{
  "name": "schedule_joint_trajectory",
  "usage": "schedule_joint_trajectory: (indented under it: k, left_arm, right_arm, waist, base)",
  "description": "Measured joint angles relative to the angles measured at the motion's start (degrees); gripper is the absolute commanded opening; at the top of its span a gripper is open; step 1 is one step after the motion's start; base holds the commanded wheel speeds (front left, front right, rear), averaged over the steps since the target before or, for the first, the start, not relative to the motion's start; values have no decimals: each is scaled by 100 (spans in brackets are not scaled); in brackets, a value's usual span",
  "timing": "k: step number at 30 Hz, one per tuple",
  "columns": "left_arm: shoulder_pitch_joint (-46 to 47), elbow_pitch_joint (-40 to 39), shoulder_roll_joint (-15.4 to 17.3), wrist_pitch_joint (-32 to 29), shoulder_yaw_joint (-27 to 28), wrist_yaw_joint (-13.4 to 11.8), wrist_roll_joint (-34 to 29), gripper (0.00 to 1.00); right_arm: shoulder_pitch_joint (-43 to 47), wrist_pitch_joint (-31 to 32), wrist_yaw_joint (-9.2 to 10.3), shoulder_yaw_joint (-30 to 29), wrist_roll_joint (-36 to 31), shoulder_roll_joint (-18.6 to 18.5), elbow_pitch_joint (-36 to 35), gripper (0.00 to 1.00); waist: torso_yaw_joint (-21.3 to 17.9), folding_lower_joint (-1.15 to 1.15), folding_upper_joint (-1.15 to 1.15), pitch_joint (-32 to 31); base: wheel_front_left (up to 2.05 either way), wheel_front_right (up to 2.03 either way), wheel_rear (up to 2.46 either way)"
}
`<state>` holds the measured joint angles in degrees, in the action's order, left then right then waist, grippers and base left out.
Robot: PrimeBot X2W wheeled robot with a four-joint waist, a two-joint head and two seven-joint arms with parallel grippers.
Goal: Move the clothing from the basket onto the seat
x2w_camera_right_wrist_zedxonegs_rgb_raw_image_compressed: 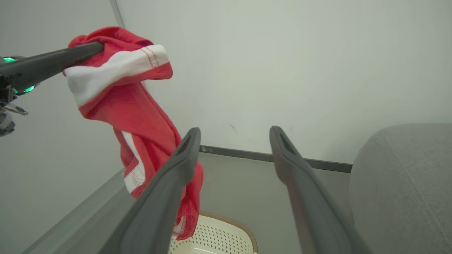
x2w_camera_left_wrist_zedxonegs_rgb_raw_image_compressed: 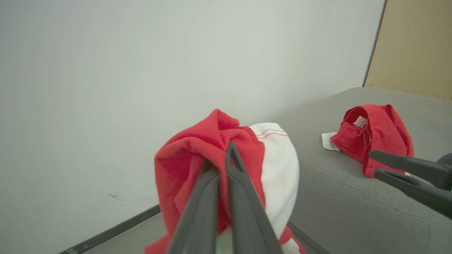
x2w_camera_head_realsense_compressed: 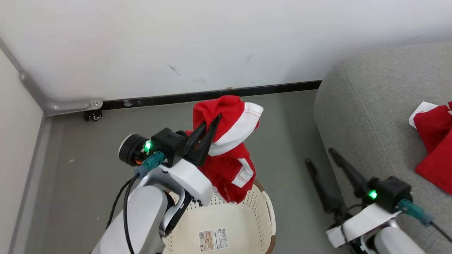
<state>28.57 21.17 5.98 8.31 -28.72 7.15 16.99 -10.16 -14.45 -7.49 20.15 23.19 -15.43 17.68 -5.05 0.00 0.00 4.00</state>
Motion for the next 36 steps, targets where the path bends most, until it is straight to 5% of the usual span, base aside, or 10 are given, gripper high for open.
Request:
schedule_joint_trajectory:
  k: [12, 36]
  left_arm:
    - [488, -156, -66, -205, -279, 0, 21, 0]
    - [643, -327, -138, -333, -973, 0, 213, 0]
  right_arm:
    - [-152, 1, 0, 1203, 130, 91, 342, 100]
    - [-1266, 1, 0, 1798, 704, 389, 1529, 100]
  waist:
    - [154, 0, 0, 25]
    - [399, 0, 0, 47]
  base:
    - [0, 0, 0]
    - [0, 0, 0]
